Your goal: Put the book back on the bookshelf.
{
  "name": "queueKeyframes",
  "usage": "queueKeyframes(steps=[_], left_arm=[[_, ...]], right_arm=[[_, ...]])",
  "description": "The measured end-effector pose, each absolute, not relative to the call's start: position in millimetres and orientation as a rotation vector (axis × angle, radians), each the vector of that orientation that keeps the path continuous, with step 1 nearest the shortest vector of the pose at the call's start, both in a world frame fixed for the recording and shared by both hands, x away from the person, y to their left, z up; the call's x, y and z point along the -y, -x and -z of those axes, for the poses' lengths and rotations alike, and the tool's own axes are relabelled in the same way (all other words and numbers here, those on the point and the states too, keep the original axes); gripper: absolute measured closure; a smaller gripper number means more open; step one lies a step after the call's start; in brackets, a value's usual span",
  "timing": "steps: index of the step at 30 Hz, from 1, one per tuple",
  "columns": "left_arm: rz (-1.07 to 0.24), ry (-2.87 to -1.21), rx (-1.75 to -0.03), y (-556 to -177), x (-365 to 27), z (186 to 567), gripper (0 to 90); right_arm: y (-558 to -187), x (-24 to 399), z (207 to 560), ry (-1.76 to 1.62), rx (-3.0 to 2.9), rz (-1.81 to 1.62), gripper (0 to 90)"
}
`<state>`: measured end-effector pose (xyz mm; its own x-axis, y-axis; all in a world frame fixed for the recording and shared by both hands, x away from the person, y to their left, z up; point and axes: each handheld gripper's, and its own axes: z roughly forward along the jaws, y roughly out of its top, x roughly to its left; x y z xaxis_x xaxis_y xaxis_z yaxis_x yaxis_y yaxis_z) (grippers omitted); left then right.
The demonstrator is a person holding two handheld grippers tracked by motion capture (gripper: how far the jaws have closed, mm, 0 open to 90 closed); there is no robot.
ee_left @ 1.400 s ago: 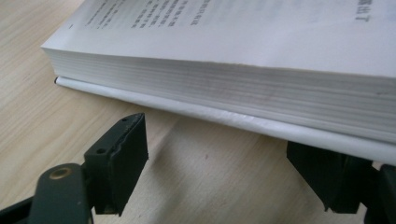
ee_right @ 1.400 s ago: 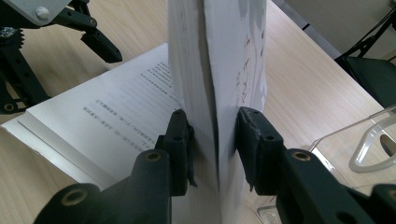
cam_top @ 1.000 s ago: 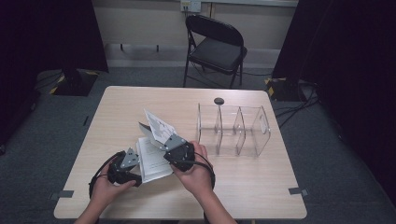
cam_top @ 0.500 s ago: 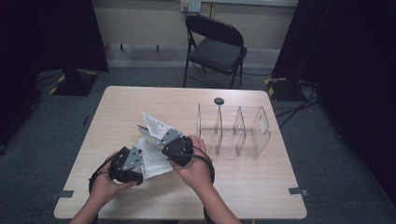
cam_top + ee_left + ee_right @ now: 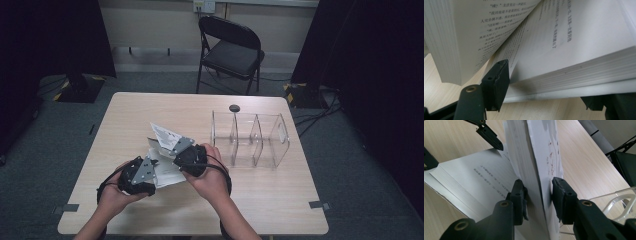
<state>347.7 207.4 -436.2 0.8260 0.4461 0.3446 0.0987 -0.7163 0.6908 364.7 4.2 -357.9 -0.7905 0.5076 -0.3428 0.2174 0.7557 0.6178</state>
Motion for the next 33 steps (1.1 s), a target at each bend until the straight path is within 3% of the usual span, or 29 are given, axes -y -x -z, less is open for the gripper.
queueKeyframes(steps=[4, 7, 20, 23, 24, 25, 29, 33], left_arm=[[-0.680, -2.337, -0.348, -345.3, -204.8, 434.8, 35.5], [-0.712, -2.363, -0.300, -342.7, -202.2, 433.4, 43.0], [-0.688, -2.386, -0.339, -341.5, -199.7, 421.6, 48.2], [-0.694, -2.397, -0.339, -341.4, -199.1, 418.6, 50.6], [-0.701, -2.397, -0.337, -340.6, -199.3, 416.2, 51.3], [-0.701, -2.397, -0.337, -340.6, -199.3, 416.2, 51.9], [-0.705, -2.409, -0.327, -340.5, -202.0, 410.5, 54.4], [-0.696, -2.409, -0.332, -341.9, -207.1, 405.9, 56.3]], right_arm=[[-365.7, -2.8, 357.8, -0.534, -2.451, -0.781, 63.6], [-365.1, -4.8, 357.7, -0.523, -2.459, -0.772, 62.9], [-366.0, -7.0, 356.6, -0.466, -2.487, -0.815, 54.2], [-366.8, -8.5, 358.0, -0.470, -2.512, -0.828, 48.0], [-367.6, -5.4, 356.6, -0.499, -2.502, -0.849, 40.9], [-367.6, -5.4, 356.6, -0.499, -2.502, -0.849, 40.9], [-366.9, 6.0, 350.0, -0.533, -2.482, -0.933, 27.2], [-363.2, 25.4, 339.1, -0.613, -2.428, -0.997, 27.8]])
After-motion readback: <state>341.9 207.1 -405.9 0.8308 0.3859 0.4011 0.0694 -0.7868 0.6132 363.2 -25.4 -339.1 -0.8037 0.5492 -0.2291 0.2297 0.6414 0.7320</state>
